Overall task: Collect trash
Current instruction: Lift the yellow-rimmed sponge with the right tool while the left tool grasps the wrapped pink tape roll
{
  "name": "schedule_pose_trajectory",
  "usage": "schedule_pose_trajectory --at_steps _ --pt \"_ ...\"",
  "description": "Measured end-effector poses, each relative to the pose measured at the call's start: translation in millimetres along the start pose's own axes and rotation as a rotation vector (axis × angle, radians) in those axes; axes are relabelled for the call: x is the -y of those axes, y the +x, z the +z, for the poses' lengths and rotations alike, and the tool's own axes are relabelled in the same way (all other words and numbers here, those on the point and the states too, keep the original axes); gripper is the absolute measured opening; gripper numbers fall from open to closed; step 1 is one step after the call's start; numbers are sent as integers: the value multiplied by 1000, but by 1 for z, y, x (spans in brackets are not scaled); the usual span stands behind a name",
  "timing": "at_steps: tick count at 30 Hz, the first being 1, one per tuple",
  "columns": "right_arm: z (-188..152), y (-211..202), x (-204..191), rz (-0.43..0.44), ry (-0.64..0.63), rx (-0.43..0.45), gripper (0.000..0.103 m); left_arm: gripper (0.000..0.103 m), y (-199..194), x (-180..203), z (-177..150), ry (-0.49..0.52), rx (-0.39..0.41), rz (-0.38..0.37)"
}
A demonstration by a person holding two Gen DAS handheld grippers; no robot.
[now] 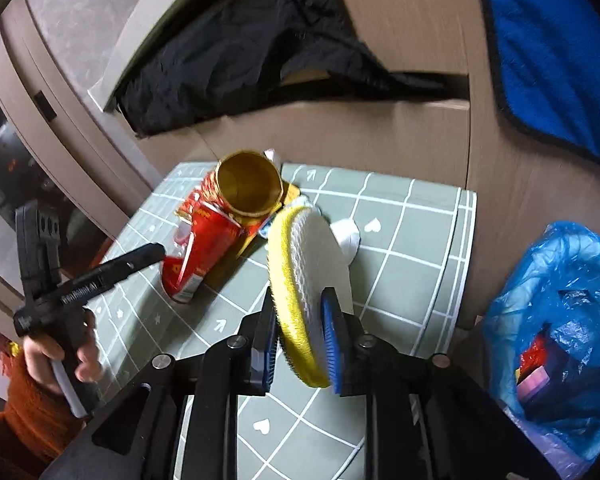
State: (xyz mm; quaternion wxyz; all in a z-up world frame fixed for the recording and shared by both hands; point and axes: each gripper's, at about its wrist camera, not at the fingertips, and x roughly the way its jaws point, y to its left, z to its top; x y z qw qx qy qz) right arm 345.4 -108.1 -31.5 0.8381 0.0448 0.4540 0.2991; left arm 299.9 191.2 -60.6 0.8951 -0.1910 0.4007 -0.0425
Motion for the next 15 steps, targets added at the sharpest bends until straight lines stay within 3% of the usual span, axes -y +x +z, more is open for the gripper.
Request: schedule_pose_trajectory --at_steps 4,6,11,15 --pt "-3 15 1 -83 -40 -33 24 46 6 -16 -4 -91 -30 -71" --pt "-4 19 4 -81 -35 -35 14 46 8 -19 -2 -111 -34 -81" --pt "-3 11 0 -66 -54 -14 14 46 42 -31 14 -173 -105 -104" --pt "-8 1 -2 -52 -71 -6 14 52 60 -39 21 -222 -141 -138"
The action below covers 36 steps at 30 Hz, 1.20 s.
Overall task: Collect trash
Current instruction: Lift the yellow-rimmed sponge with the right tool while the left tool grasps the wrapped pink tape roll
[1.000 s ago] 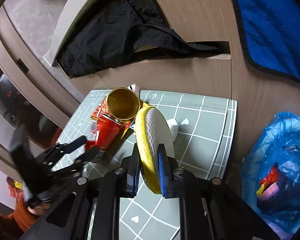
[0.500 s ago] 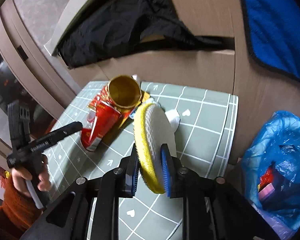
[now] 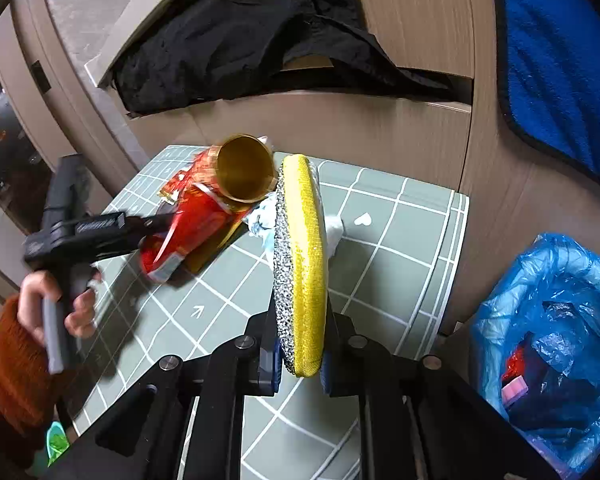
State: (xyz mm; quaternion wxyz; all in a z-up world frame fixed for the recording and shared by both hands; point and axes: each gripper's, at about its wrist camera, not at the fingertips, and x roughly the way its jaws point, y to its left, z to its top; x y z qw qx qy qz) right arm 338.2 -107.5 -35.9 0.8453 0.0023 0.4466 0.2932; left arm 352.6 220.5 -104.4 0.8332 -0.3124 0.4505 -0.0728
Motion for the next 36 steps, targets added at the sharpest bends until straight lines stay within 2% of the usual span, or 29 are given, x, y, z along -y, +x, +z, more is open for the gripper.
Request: schedule_pose_trajectory --at_steps 3,6,11,15,18,19,21,22,24,27,29,32,36 --pt "-2 -6 2 46 28 0 14 52 -2 4 -1 21 1 17" --pt "-3 -10 -4 116 37 9 14 52 -3 6 -10 33 -26 -26" --pt "-11 -5 -20 129 6 -17 14 52 -5 14 -25 38 -90 -108" --pt "-24 -5 -22 118 1 -42 14 52 -11 33 -34 133 -98 -110" --pt "-34 -11 -25 110 -6 -44 14 52 -36 38 -30 201 31 -22" --pt "-35 -12 -27 103 -14 -42 14 52 -45 39 -26 253 111 84" --pt "-40 -16 -29 93 -31 -37 14 52 -51 36 -21 316 207 257" --pt "-42 -17 -30 93 -34 -37 14 52 -51 31 -16 325 234 305" --pt "-42 -19 -30 97 -35 -37 14 52 -48 19 -9 297 238 323" --pt "-41 -17 -31 92 -33 -32 14 52 -24 2 2 201 140 262" --pt "-41 -16 -31 93 -34 -34 14 52 -10 3 4 200 108 262" --pt "-41 -14 -33 88 -40 -39 14 53 3 15 5 224 122 298" --pt "-39 -14 -38 56 -59 -24 14 54 14 25 11 177 132 343"
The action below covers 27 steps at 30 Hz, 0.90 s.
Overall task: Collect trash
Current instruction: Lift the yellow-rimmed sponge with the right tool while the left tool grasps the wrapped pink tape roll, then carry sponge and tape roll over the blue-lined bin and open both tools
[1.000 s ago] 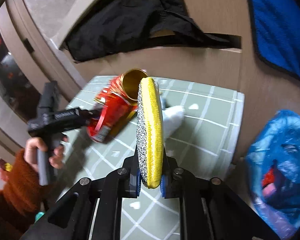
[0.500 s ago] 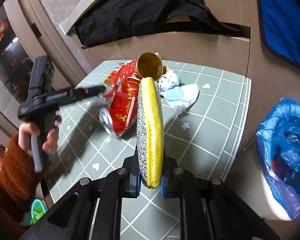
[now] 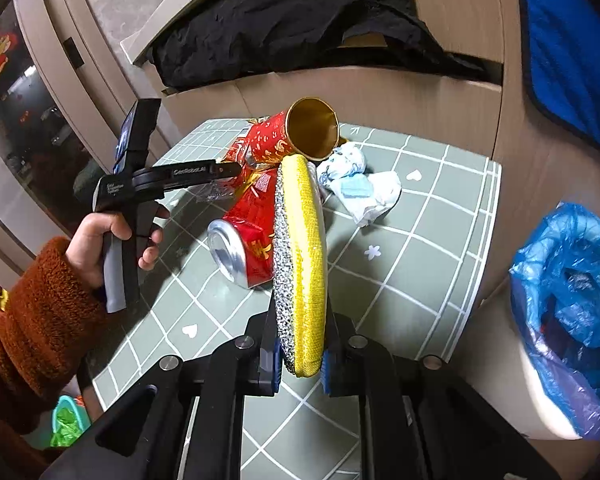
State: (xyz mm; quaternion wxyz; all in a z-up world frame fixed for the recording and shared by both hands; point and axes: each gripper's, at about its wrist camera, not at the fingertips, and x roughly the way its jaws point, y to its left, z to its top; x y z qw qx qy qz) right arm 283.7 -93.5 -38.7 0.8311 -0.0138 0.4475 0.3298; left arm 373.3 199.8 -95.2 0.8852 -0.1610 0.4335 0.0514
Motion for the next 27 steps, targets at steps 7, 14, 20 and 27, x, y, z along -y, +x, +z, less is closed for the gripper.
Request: schedule_pose_trajectory --at_steps 7,14,20,27 --pt "7 8 -7 -59 -42 -2 20 59 8 15 1 36 0 85" --pt "17 18 -6 -92 -52 16 29 53 -5 6 -11 56 7 72" --pt "22 4 -13 -56 -84 70 13 53 -63 -5 -39 25 93 63" --pt "28 -10 -20 -16 -71 107 13 53 -130 6 -55 86 199 50"
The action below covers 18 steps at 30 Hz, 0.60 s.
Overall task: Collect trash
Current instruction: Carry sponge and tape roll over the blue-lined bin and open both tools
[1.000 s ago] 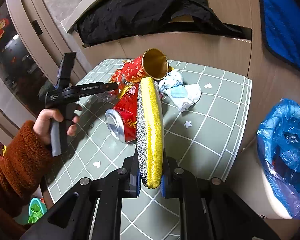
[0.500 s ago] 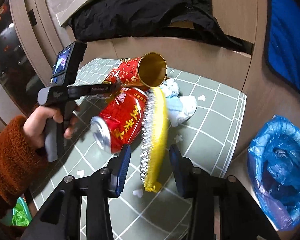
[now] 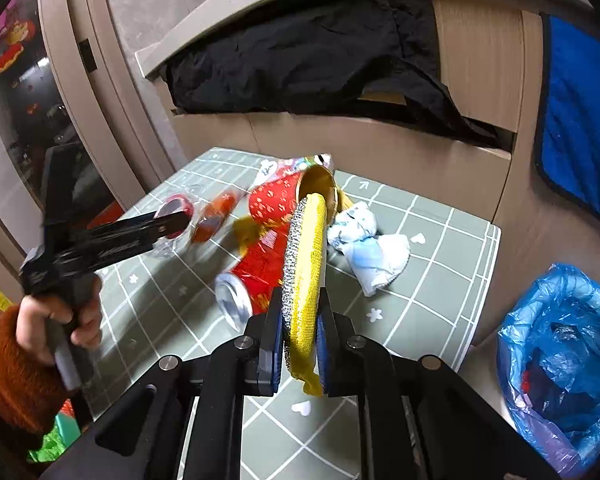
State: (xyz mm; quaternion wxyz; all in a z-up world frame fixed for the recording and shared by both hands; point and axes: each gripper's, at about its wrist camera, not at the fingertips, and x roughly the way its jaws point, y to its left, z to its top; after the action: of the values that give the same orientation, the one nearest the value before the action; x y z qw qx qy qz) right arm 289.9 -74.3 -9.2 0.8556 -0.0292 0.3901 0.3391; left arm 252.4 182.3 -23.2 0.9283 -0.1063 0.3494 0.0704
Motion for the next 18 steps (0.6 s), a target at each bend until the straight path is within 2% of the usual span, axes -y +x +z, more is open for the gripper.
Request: schedule_pose_trajectory --at_steps 7,10,18 --pt "9 -19 -4 -3 -3 52 13 53 -52 21 13 35 107 -31" --pt "12 -31 -5 -10 -15 81 13 53 -65 29 20 30 138 -75" --pt "30 -85 11 -46 -27 205 13 53 -103 83 44 85 260 -143"
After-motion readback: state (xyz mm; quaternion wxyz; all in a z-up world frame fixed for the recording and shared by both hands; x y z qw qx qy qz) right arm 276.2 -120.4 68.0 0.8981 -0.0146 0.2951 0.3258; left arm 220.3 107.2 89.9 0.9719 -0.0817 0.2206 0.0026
